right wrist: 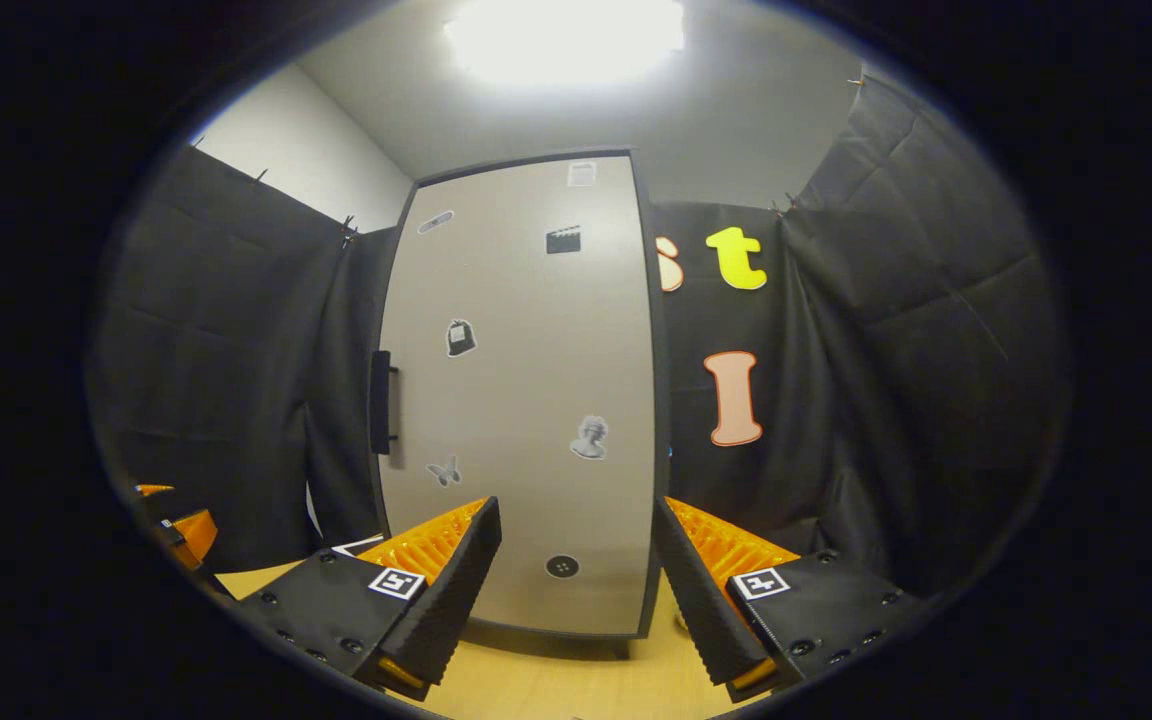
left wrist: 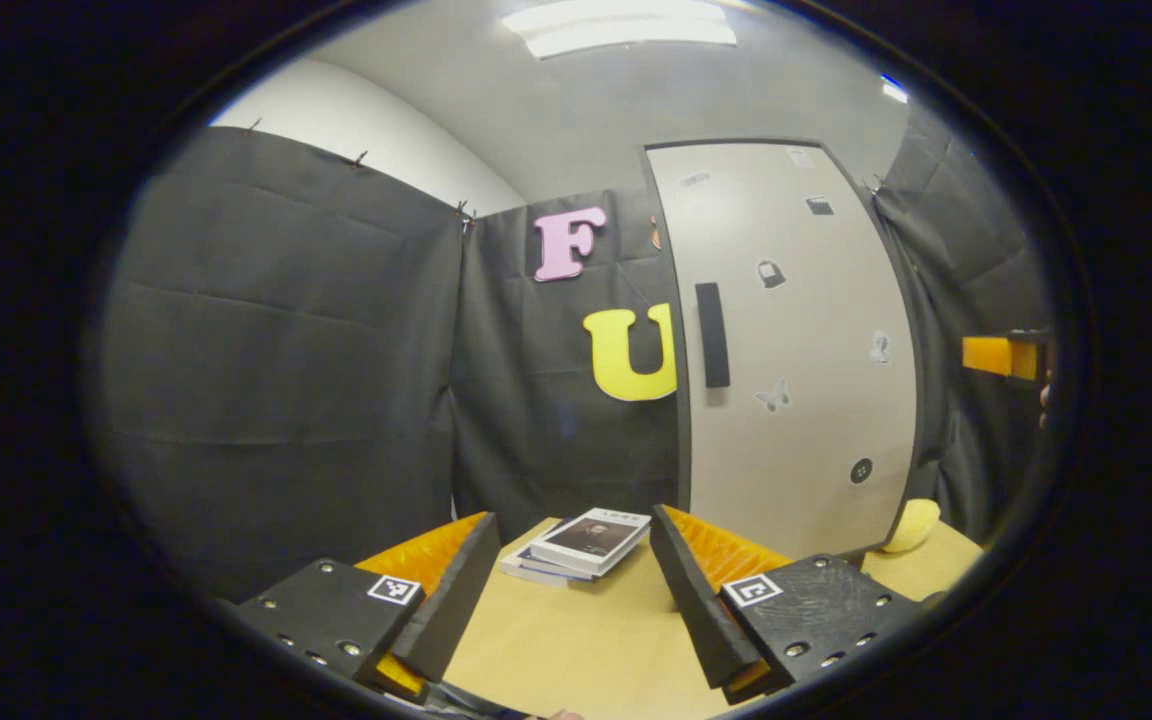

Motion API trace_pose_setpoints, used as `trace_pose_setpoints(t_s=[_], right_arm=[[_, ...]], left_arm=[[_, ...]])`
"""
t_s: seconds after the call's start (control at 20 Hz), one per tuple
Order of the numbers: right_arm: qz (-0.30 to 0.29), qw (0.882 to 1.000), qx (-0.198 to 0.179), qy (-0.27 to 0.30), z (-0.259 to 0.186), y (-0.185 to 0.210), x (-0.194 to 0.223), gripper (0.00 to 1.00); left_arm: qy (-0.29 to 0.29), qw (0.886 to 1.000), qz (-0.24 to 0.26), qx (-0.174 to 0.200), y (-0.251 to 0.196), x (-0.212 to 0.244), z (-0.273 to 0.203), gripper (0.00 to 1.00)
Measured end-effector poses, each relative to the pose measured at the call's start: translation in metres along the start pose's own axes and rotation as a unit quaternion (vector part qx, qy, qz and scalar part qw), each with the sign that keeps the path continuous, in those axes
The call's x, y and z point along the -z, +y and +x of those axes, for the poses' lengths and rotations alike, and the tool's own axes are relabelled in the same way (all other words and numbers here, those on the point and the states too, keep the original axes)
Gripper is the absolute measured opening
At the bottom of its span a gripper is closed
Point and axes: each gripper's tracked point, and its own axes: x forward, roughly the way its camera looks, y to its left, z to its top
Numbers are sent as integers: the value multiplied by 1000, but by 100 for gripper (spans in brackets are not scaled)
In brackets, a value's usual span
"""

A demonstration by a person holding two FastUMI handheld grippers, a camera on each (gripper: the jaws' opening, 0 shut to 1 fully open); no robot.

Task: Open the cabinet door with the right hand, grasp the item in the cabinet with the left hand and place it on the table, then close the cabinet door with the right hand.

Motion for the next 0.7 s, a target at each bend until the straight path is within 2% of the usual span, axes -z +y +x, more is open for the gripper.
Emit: trace_pose_setpoints(t_s=[0.05, 0.1, 0.15, 0.25, 0.3, 0.35, 0.5, 0.6, 0.7], right_arm=[[0, 1000, -3, -3, 10, 13, -7, 96], [0, 1000, -5, -4, 18, 26, -13, 96], [2, 1000, -8, -5, 26, 38, -18, 96], [1, 1000, -12, -6, 43, 62, -27, 96], [-2, 1000, -12, -5, 52, 73, -29, 94], [-5, 1000, -10, -2, 62, 81, -29, 96], [4, 1000, -9, 3, 88, 107, -31, 97], [11, 1000, -6, 8, 103, 121, -30, 97], [12, 1000, 0, 11, 117, 132, -30, 96]], left_arm=[[-2, 1000, 2, -1, 13, 0, 5, 94], [-3, 1000, 3, -1, 23, 1, 12, 91], [-5, 1000, 3, -2, 35, 3, 17, 94], [-5, 1000, 4, -8, 59, 7, 26, 91], [-6, 1000, 4, -12, 71, 8, 30, 94], [-6, 1000, 3, -15, 81, 10, 33, 91], [0, 1000, 6, -24, 115, 23, 42, 94], [7, 999, 9, -32, 138, 32, 46, 91], [12, 999, 9, -40, 157, 40, 49, 94]])
